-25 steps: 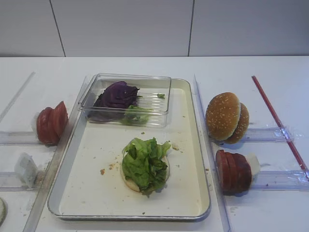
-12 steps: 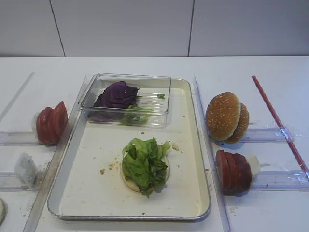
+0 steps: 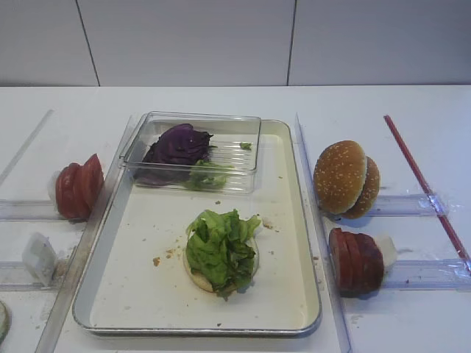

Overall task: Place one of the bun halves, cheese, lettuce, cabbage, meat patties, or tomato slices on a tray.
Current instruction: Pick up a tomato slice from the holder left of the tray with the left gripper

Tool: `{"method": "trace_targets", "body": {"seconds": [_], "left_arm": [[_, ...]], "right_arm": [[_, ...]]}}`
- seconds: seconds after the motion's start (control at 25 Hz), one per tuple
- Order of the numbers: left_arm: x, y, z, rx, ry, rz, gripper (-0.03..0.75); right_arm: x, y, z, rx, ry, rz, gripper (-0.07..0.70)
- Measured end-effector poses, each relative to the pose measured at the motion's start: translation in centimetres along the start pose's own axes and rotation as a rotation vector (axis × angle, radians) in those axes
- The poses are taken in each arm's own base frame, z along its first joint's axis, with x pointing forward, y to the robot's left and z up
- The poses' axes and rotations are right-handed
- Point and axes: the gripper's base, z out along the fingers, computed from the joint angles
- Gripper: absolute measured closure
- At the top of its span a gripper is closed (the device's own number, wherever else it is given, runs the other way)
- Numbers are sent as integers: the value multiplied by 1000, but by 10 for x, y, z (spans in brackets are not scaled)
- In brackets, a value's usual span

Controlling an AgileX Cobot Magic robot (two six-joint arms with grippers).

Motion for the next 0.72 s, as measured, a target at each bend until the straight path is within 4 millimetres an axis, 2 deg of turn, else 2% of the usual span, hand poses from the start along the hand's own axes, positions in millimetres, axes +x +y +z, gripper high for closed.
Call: {"method": "trace_targets", "body": {"seconds": [0.2,0.32,0.52,0.64,0.72], "left_arm": [[-56,-2,3,3,104,-28,358],[-92,-3,15,1,206,-36,358],[-155,-3,55,-13,319,-38,358],[-180,-4,82,-16,364,-40,358],[-191,-4,98,-17,391,-40,358]], "right_arm": [[0,0,0,0,0,0,68],[0,0,0,0,0,0,67],[0,0,0,0,0,0,67],[0,0,0,0,0,0,67],[0,0,0,0,0,0,67]]}}
